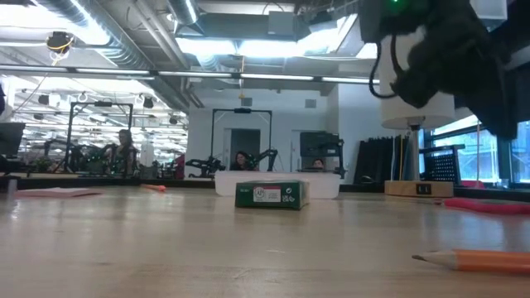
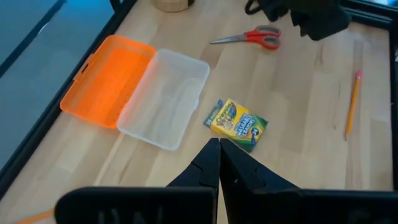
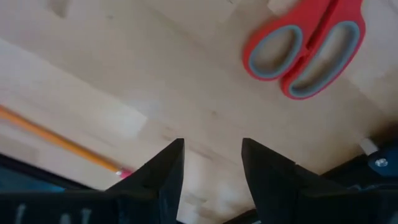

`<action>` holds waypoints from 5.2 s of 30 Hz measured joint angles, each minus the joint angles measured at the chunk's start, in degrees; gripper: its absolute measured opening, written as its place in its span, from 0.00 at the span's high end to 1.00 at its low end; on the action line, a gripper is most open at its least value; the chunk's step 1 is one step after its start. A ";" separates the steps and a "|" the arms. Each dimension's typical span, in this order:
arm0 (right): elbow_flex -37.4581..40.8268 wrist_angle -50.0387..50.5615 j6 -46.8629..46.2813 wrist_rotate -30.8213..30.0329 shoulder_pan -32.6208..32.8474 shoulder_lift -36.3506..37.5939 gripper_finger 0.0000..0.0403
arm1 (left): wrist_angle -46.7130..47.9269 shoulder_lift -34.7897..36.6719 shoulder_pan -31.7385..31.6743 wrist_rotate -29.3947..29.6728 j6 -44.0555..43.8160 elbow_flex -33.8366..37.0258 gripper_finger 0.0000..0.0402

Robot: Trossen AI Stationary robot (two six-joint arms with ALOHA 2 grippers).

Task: Pack school essentials
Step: Put the red scissors into the orange supply box

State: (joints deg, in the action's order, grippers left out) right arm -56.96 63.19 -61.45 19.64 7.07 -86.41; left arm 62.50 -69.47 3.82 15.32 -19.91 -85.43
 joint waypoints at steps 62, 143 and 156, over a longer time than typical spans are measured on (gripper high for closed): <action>18.72 -23.23 1.64 -10.34 -0.24 0.05 0.76 | -0.15 0.00 -2.89 0.24 0.04 0.02 1.00; -7.97 -31.57 45.52 -17.31 -19.42 -9.30 0.94 | -0.17 0.02 -3.00 3.79 -0.43 0.02 1.00; -7.95 -36.75 49.96 -15.54 -21.44 -16.06 0.93 | -0.17 0.02 -3.19 5.21 -0.45 0.04 1.00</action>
State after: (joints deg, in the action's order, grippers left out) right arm -64.90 26.43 -11.49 4.10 -14.37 -102.47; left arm 62.33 -69.45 0.62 20.53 -20.36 -85.38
